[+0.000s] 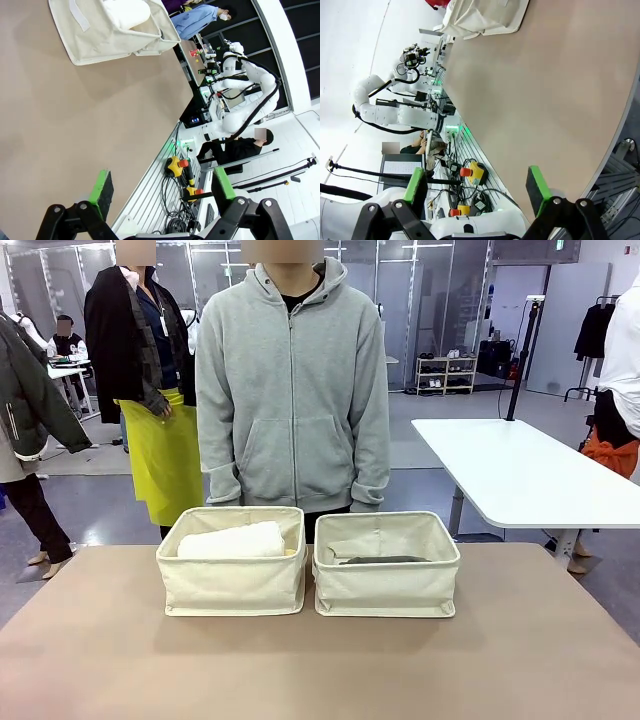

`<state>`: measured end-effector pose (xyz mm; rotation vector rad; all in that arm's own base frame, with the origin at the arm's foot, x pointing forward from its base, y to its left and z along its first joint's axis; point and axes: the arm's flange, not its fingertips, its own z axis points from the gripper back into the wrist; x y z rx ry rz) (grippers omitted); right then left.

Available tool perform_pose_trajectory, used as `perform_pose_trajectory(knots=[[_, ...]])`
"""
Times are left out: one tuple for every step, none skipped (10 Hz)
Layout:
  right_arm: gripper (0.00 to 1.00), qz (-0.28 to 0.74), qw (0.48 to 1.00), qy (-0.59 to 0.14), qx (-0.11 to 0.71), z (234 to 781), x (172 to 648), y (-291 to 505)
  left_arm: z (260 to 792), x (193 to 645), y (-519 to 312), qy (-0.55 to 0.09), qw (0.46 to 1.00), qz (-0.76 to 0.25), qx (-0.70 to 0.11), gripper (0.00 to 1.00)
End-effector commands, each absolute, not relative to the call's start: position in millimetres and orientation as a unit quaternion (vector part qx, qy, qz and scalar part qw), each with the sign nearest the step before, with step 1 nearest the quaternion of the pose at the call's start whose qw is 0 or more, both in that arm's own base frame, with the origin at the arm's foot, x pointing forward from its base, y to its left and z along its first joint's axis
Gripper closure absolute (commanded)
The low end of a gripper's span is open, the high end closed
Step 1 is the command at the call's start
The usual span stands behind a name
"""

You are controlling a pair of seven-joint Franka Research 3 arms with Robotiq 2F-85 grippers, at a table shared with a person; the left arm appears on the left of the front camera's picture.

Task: Divide the towels into two baskets.
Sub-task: Pick up one hotel-folded towel from the bottom of the table and place it in the Fabric basket indicated by the person.

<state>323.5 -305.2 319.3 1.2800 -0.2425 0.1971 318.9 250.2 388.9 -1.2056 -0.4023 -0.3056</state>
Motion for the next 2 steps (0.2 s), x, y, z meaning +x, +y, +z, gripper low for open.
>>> perform_pose_trajectory(knots=[[0.00, 0.093, 0.792, -0.108, 0.593, 321.2, 319.6, -303.4, 392.3, 315.0, 251.6, -0.188, 0.795, -0.145, -0.558, 0.00], [0.00, 0.093, 0.792, -0.108, 0.593, 321.2, 319.6, -303.4, 392.3, 315.0, 251.6, -0.188, 0.795, -0.145, -0.558, 0.00]])
